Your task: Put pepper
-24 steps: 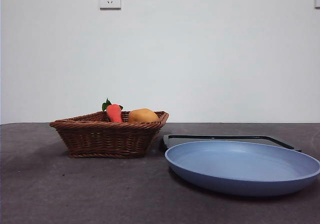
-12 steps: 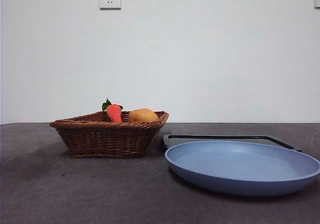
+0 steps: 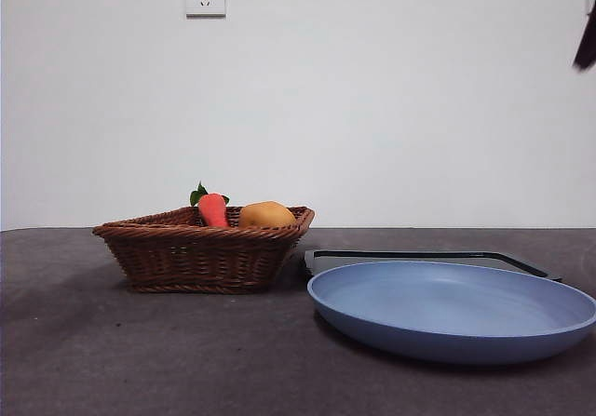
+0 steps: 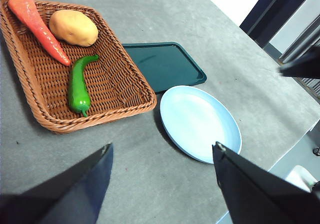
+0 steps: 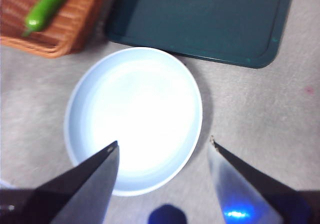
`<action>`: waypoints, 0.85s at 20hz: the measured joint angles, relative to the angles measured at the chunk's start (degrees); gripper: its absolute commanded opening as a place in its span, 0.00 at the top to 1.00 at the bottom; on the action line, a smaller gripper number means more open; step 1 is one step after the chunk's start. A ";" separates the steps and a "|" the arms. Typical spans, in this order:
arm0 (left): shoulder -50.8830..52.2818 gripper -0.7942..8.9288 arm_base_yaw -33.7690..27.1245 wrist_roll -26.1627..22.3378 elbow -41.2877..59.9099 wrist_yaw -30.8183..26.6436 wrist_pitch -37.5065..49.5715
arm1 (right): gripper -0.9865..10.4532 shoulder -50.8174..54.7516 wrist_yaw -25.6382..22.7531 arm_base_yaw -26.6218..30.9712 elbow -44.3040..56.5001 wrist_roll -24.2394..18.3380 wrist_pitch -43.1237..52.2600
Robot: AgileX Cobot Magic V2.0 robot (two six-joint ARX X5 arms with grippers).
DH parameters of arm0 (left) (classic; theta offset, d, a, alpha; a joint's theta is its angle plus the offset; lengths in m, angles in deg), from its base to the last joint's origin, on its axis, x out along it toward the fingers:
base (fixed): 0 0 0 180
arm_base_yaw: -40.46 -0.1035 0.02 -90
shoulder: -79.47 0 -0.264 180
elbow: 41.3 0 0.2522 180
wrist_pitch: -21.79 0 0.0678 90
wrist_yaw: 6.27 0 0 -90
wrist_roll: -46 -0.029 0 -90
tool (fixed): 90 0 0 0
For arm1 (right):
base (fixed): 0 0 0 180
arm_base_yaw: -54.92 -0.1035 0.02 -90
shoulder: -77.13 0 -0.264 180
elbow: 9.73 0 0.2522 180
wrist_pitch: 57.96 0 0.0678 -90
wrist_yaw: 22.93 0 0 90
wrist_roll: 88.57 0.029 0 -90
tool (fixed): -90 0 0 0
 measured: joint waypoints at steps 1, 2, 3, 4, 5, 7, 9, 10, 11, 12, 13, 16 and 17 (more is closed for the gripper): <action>0.02 0.56 0.00 0.00 0.00 0.00 0.00 | 0.64 -3.15 0.00 0.00 -0.02 0.20 1.01; 0.02 0.56 0.00 0.00 0.00 0.00 0.02 | 0.64 -5.84 0.00 0.00 -0.04 0.31 1.86; 0.02 0.56 0.00 0.00 0.00 0.00 0.00 | 0.64 -9.18 0.00 0.00 -0.09 0.33 2.89; 0.02 0.56 0.00 0.00 0.00 0.02 0.00 | 0.64 -11.82 -0.02 0.00 -0.09 0.35 3.61; 0.02 0.56 0.00 0.00 0.00 0.02 0.02 | 0.64 -14.88 -0.02 0.00 -0.09 0.33 4.76; 0.02 0.56 0.00 0.00 0.00 0.02 0.00 | 0.64 -19.76 -0.02 0.00 -0.09 0.28 6.93; 0.02 0.56 0.00 0.00 0.00 0.04 0.02 | 0.66 -23.91 -0.02 -0.11 -0.09 0.15 8.50; 0.02 0.56 0.00 0.00 0.00 0.07 0.02 | 0.66 -25.68 -0.04 -0.33 -0.09 -0.07 8.98; 0.02 0.56 0.00 0.00 0.00 0.09 0.02 | 0.66 -27.34 -0.04 -0.57 -0.09 -0.50 9.38; 0.02 0.56 0.00 0.00 0.00 0.17 0.02 | 0.66 -28.81 -0.04 -0.87 -0.09 -0.85 9.70; 0.02 0.56 0.00 0.00 0.00 0.20 0.00 | 0.66 -30.12 -0.04 -1.16 -0.09 -1.05 10.05; 0.02 0.56 0.00 0.00 0.00 0.22 0.02 | 0.68 -33.42 -0.04 -1.57 -0.09 -1.29 12.02; 0.02 0.56 0.00 0.00 0.00 0.22 0.00 | 0.70 -34.27 -0.04 -1.70 -0.09 -1.36 12.35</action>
